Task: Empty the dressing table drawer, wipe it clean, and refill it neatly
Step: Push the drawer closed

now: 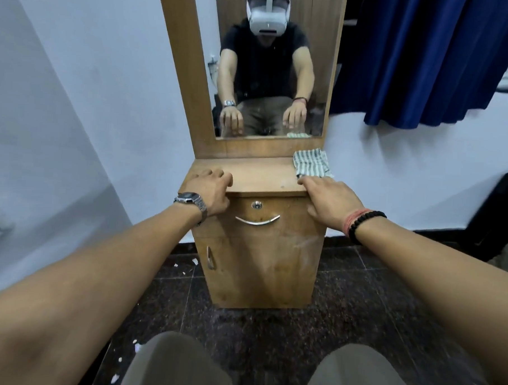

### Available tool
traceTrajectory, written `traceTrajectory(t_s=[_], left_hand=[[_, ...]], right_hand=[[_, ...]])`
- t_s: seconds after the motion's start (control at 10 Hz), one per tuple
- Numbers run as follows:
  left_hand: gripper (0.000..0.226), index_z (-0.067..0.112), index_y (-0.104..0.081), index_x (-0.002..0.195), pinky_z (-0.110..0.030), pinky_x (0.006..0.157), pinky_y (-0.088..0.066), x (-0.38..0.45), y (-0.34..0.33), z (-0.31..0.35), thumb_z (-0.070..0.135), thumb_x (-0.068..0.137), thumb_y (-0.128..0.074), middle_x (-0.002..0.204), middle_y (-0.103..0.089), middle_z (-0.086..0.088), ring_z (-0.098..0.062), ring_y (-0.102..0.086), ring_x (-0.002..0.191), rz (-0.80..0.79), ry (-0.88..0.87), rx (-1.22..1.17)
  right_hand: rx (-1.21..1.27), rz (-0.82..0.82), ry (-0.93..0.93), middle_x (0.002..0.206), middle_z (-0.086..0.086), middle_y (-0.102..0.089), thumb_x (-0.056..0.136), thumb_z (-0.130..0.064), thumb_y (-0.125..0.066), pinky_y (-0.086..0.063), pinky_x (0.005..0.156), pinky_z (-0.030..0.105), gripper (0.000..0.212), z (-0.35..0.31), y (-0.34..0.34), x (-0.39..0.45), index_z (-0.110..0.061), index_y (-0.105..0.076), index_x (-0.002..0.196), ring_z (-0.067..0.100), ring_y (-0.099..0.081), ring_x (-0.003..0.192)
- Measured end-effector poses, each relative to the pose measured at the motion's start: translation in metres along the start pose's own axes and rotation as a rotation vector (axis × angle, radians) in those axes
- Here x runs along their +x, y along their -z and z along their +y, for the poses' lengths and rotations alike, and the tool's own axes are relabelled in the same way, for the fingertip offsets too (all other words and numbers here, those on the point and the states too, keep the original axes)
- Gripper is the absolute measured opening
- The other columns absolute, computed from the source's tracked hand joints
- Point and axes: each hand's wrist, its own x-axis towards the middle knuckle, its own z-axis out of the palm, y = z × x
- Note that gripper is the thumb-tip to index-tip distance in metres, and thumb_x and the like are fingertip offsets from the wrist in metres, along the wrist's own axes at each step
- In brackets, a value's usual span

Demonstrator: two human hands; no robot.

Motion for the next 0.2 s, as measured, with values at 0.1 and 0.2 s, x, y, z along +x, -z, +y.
traceTrajectory(t_s=[0.1, 0.2], left_hand=[[0.051, 0.022, -0.043, 0.133, -0.040, 0.096, -0.039, -0.005, 0.027, -0.005, 0.022, 0.083, -0.052, 0.135, -0.049, -0.003, -0.027, -0.043, 0.125, 0.071, 0.010, -0.013], [0.061, 0.021, -0.033, 0.144, -0.042, 0.104, -0.034, -0.012, 0.072, -0.005, 0.018, 0.085, -0.048, 0.149, -0.037, -0.002, -0.024, -0.031, 0.138, 0.195, -0.009, -0.054]], right_hand=[[0.040, -0.021, -0.034, 0.144, 0.003, -0.045, 0.086, -0.019, -0.053, -0.042, 0.098, 0.041, 0.061, -0.002, 0.031, -0.002, -0.019, -0.031, 0.143, 0.025, -0.046, 0.125], [0.082, 0.042, -0.027, 0.150, 0.002, -0.037, 0.088, -0.024, -0.056, -0.038, 0.101, 0.042, 0.069, -0.008, 0.072, -0.003, -0.019, -0.023, 0.148, 0.024, -0.041, 0.131]])
